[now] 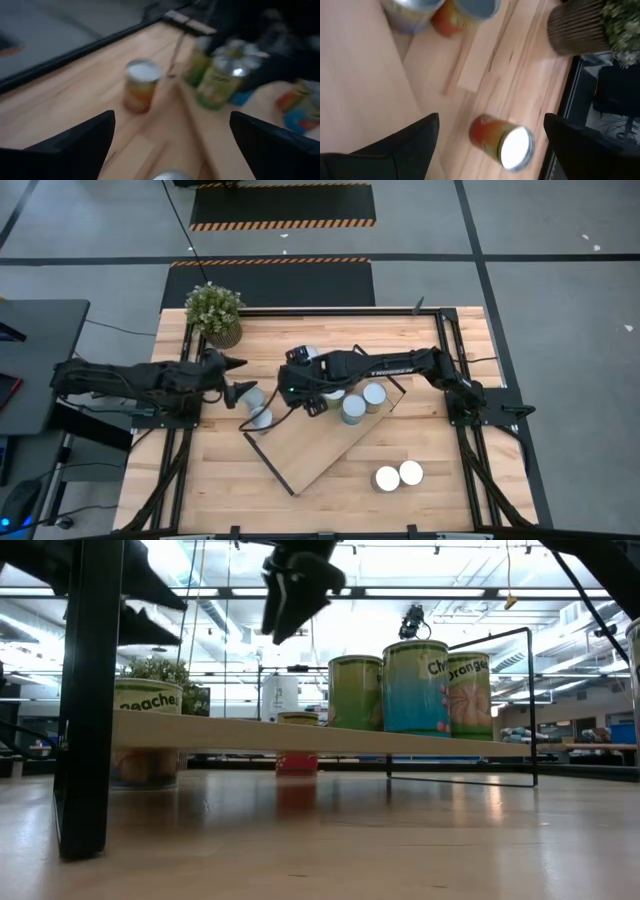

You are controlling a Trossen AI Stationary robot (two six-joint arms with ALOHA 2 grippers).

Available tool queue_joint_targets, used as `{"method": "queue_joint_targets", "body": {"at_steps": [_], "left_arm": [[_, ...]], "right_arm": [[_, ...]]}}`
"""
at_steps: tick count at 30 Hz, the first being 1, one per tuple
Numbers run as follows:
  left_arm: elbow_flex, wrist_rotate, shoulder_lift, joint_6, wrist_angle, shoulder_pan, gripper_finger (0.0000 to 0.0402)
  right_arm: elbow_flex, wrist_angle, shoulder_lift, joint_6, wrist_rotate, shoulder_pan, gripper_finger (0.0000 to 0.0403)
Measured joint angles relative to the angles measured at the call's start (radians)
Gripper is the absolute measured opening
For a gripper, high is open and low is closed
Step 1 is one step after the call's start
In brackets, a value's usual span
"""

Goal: Pick and place cans onto a shelf
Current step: Put the canned pineapple on the shelf

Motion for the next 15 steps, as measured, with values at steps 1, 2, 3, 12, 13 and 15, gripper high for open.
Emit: {"method": "queue_joint_targets", "body": {"at_steps": [1,2,3,12,13,15], "left_arm": [[0.027,-0.017,0.000,-0.036,-0.061,0.000,0.0400],[0.056,-0.032,0.001,-0.067,-0.122,0.000,0.0400],[0.080,-0.041,0.005,-0.100,-0.177,0.000,0.0400],[0.272,0.096,0.128,-0.380,-0.656,0.003,0.0400],[0.276,0.121,0.149,-0.384,-0.682,0.003,0.0400],[0.278,0.180,0.188,-0.385,-0.727,0.003,0.0400]], "right_arm": [[0.000,0.015,0.001,0.009,-0.001,0.001,0.0368],[-0.001,0.022,0.002,0.018,-0.006,0.001,0.0368],[-0.001,0.029,0.002,0.026,-0.016,0.001,0.0368],[-0.001,0.039,0.002,0.169,-0.072,-0.024,0.0368],[-0.001,0.034,0.002,0.181,-0.074,-0.027,0.0368],[-0.001,0.029,0.002,0.206,-0.086,-0.033,0.0368]]}}
